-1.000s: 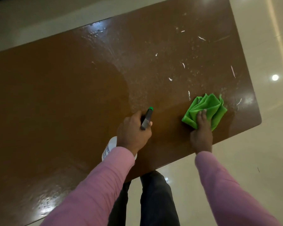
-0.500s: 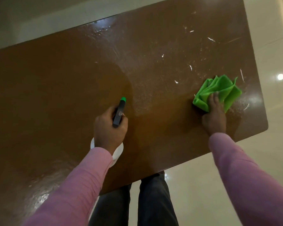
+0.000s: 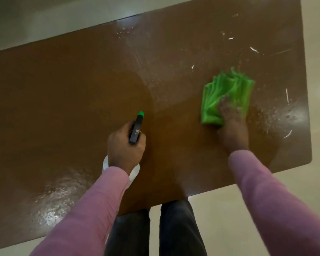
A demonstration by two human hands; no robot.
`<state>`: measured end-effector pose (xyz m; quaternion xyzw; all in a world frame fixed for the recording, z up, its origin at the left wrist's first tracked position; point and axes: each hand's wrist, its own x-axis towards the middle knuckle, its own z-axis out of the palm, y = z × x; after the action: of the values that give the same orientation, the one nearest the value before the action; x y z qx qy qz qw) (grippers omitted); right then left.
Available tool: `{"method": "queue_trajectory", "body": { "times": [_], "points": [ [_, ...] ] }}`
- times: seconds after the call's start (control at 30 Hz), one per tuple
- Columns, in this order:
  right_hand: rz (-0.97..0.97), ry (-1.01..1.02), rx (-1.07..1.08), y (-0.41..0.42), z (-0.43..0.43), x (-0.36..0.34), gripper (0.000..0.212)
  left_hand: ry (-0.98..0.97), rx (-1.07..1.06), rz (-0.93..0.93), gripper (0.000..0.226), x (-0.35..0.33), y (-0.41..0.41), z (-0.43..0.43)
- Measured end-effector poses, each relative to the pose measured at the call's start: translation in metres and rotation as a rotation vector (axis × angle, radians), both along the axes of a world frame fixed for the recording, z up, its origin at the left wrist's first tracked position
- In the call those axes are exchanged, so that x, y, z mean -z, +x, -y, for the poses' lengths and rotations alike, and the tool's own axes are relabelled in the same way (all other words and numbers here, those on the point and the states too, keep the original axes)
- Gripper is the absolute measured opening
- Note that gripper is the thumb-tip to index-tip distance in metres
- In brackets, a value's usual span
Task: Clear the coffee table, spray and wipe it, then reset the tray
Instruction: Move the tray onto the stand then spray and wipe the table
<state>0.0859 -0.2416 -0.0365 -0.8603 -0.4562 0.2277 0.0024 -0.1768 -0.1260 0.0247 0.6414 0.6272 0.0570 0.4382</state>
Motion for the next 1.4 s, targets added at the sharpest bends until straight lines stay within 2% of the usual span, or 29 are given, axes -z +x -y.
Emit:
{"method": "queue_trajectory", "body": {
  "times": [0.1,0.17,0.23,0.33,0.4,0.47,0.53,0.63,0.7,0.77,0.83,0.97,1.03,1.07,1.13,1.2,1.27,1.33,1.4],
  "points": [
    [0.01,-0.016,0.316,0.04,-0.037,-0.008,0.083,-0.002,0.037,-0.006,0.012,-0.005,0.003,0.001],
    [-0.028,0.007,0.321,0.012,-0.062,-0.008,0.083,-0.01,0.028,-0.01,0.015,-0.004,0.003,0.002],
    [-0.094,0.026,0.141,-0.046,-0.074,-0.006,0.086,0.004,0.022,-0.004,0.019,-0.004,0.004,0.002],
    [-0.269,0.048,-0.235,-0.136,-0.067,-0.011,0.078,0.059,0.039,-0.02,0.027,-0.004,0.004,-0.001],
    [-0.273,0.09,-0.443,-0.138,-0.059,-0.007,0.07,0.065,0.01,-0.035,0.024,-0.002,0.003,-0.004],
    [-0.174,0.128,-0.535,-0.096,-0.051,0.002,0.07,0.042,-0.05,-0.045,0.013,0.0,0.003,-0.006],
    [-0.079,0.084,-0.384,-0.039,-0.046,0.005,0.08,0.009,-0.11,-0.027,0.014,-0.001,0.001,-0.005],
    [-0.007,-0.041,0.008,0.042,-0.058,-0.005,0.089,0.009,-0.178,0.03,0.021,-0.01,-0.007,-0.013],
    [-0.011,-0.046,0.149,0.06,-0.08,-0.008,0.084,0.044,-0.19,0.046,0.017,-0.016,-0.01,-0.026],
    [-0.03,-0.023,0.203,0.038,-0.101,-0.007,0.08,0.058,-0.176,0.042,0.013,-0.017,-0.007,-0.041],
    [-0.066,0.017,0.096,-0.011,-0.116,-0.006,0.081,0.07,-0.172,0.041,0.01,-0.015,0.0,-0.056],
    [-0.214,0.068,-0.355,-0.123,-0.119,-0.013,0.076,0.179,-0.142,0.024,0.005,-0.007,0.017,-0.074],
    [-0.231,0.08,-0.547,-0.122,-0.115,-0.016,0.071,0.226,-0.101,0.026,0.005,-0.007,0.024,-0.078],
    [-0.231,0.086,-0.569,-0.101,-0.112,-0.013,0.069,0.237,-0.077,0.029,0.006,-0.008,0.027,-0.078],
    [-0.144,0.105,-0.491,-0.049,-0.107,-0.004,0.069,0.207,-0.046,0.025,0.005,-0.008,0.03,-0.077],
    [-0.035,0.052,-0.196,0.009,-0.106,0.002,0.079,0.16,-0.033,0.013,0.003,-0.006,0.029,-0.075],
    [0.004,0.001,0.069,0.047,-0.115,-0.003,0.084,0.168,0.001,0.015,0.012,-0.007,0.028,-0.073],
    [-0.004,-0.006,0.185,0.049,-0.136,-0.007,0.08,0.179,0.034,0.043,0.018,-0.007,0.028,-0.072],
    [-0.014,0.009,0.192,0.019,-0.157,-0.005,0.079,0.185,0.034,0.072,0.026,-0.009,0.026,-0.069]
  ]
}}
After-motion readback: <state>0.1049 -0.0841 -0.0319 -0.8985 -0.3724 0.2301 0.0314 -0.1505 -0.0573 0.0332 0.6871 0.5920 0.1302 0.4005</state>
